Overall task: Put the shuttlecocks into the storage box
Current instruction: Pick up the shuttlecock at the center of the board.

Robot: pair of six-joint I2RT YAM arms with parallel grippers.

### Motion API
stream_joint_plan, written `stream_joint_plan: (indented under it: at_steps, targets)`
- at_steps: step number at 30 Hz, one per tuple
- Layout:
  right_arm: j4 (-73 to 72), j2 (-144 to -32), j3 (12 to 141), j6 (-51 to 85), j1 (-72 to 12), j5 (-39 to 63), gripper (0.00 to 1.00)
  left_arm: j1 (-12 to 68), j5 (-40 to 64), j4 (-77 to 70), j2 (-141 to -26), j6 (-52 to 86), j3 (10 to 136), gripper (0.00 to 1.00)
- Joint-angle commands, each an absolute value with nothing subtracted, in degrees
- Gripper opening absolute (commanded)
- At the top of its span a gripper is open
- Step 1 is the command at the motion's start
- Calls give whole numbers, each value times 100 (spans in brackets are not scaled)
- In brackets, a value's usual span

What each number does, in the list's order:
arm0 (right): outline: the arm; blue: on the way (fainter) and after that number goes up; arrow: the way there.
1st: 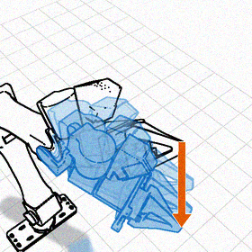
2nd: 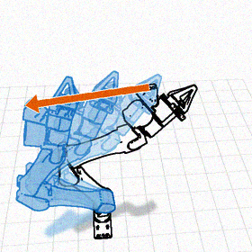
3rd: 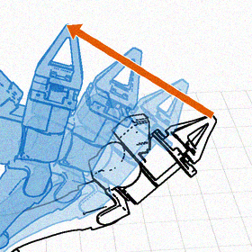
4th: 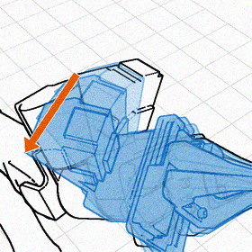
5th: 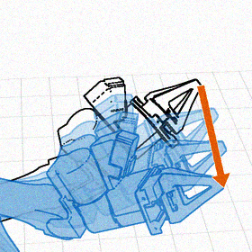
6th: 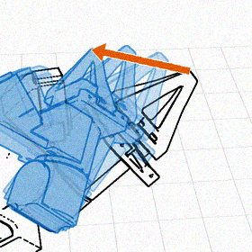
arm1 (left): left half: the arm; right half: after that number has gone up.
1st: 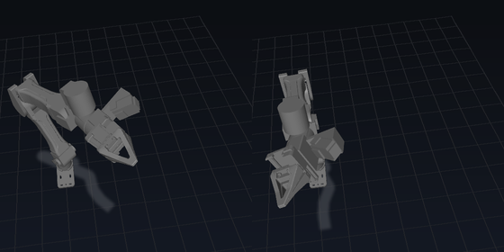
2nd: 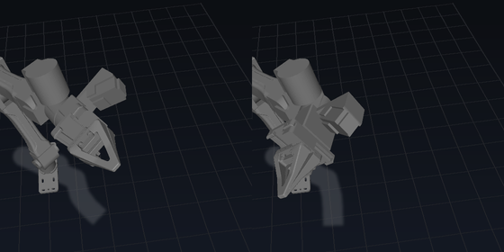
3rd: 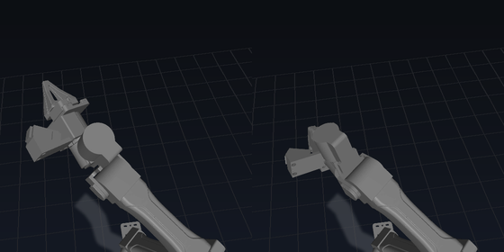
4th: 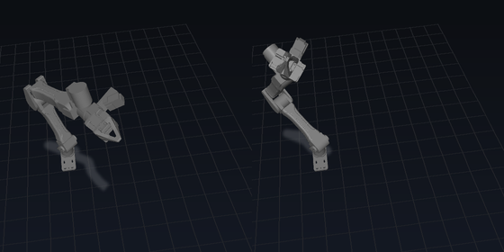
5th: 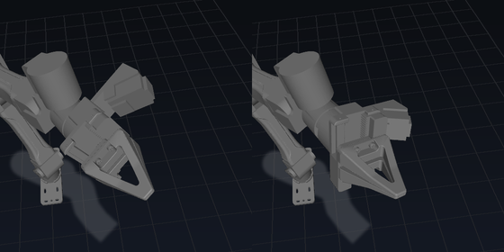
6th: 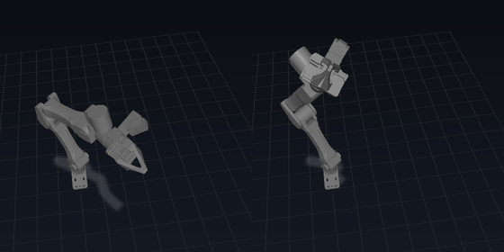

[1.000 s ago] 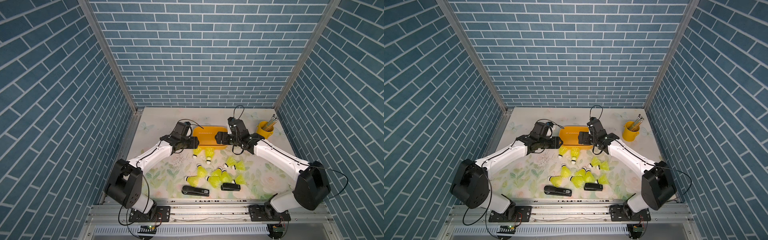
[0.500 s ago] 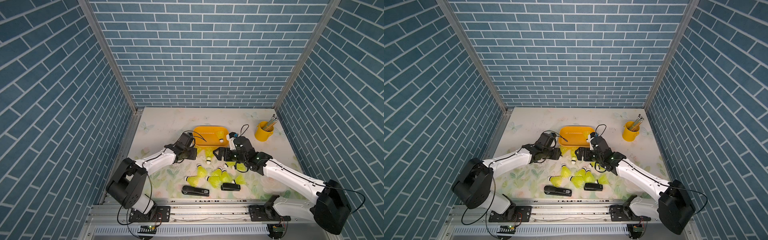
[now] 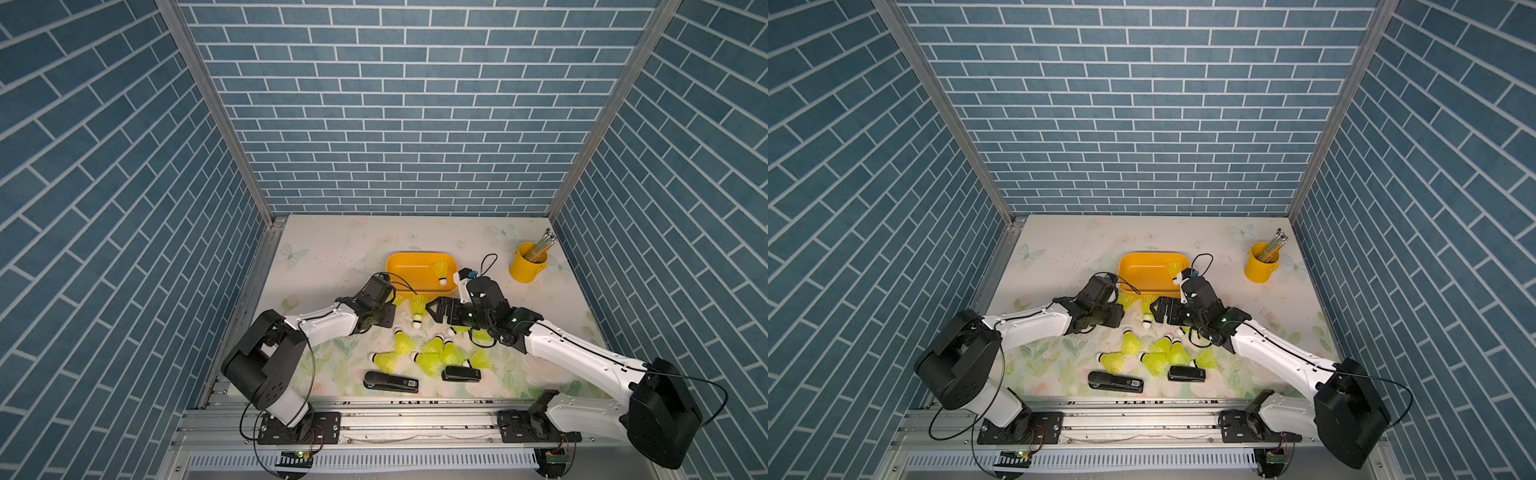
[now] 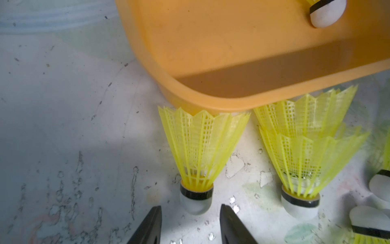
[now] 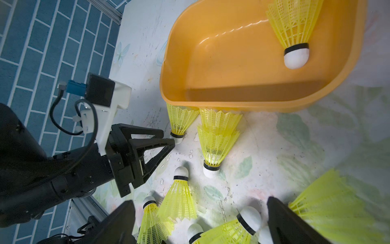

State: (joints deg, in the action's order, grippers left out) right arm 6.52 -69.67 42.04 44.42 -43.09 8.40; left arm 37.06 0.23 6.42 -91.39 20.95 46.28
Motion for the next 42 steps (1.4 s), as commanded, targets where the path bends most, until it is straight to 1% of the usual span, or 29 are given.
stream_joint_plan:
  at_steps: [1, 5, 15, 26, 30, 35, 42]
  targets:
    - [497, -7070, 4108, 4629, -4333, 913, 99, 3769, -150, 486, -9316, 1974, 4585, 49]
    - [466, -7084, 4079, 4684, -4333, 914, 98, 3795, -211, 435, -9451, 1932, 4663, 47]
    - [422, -7189, 4054, 4707, -4333, 951, 98, 3942, -306, 447, -9559, 1863, 4733, 36]
    - [413, -7277, 4078, 4702, -4333, 932, 97, 4017, -378, 507, -9498, 1844, 4689, 22]
    - [464, -7283, 4126, 4693, -4333, 870, 97, 4051, -321, 666, -9396, 1863, 4686, 20]
    - [541, -7304, 4235, 4676, -4332, 861, 96, 4113, -200, 938, -9074, 2045, 4542, 19]
    - [818, -7280, 4517, 4433, -4333, 716, 94, 4181, 220, 1407, -8165, 2492, 4298, 19]
